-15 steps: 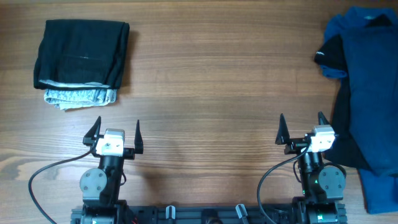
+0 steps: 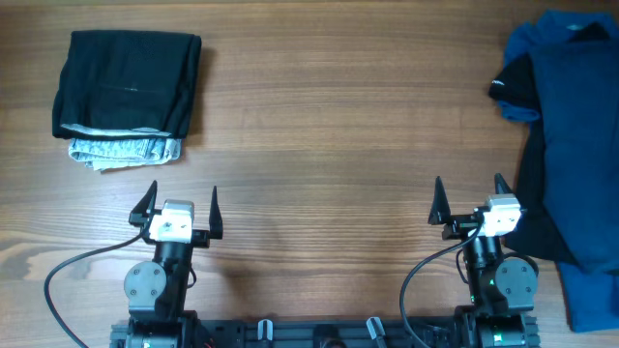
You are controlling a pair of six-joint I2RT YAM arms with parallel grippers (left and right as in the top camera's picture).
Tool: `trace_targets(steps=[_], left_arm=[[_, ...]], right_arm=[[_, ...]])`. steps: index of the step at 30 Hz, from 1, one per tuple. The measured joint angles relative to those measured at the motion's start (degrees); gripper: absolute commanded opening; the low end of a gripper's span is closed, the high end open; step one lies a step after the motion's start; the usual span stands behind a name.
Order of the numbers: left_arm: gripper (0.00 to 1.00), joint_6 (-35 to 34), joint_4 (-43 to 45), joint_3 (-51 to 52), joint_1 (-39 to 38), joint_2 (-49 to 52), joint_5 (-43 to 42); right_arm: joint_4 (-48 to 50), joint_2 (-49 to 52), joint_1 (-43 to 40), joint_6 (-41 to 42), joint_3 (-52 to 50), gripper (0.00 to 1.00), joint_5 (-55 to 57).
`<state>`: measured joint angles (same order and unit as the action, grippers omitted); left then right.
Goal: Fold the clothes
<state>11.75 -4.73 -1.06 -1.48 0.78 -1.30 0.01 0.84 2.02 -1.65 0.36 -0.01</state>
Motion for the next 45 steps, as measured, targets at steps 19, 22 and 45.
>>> trace_targets(steps=[19, 22, 45], left_arm=[[1.0, 0.0, 0.0, 0.0, 0.0, 0.0, 0.0], [1.0, 0.0, 0.0, 0.0, 0.0, 0.0, 0.0], [1.0, 0.0, 0.0, 0.0, 0.0, 0.0, 0.0]], right_arm=[[0.0, 0.0, 0.0, 0.0, 0.0, 1.0, 0.0], [0.0, 0.0, 0.0, 0.0, 0.0, 0.99, 0.0], [0.5, 0.0, 0.0, -1.8, 0.0, 1.0, 0.0]])
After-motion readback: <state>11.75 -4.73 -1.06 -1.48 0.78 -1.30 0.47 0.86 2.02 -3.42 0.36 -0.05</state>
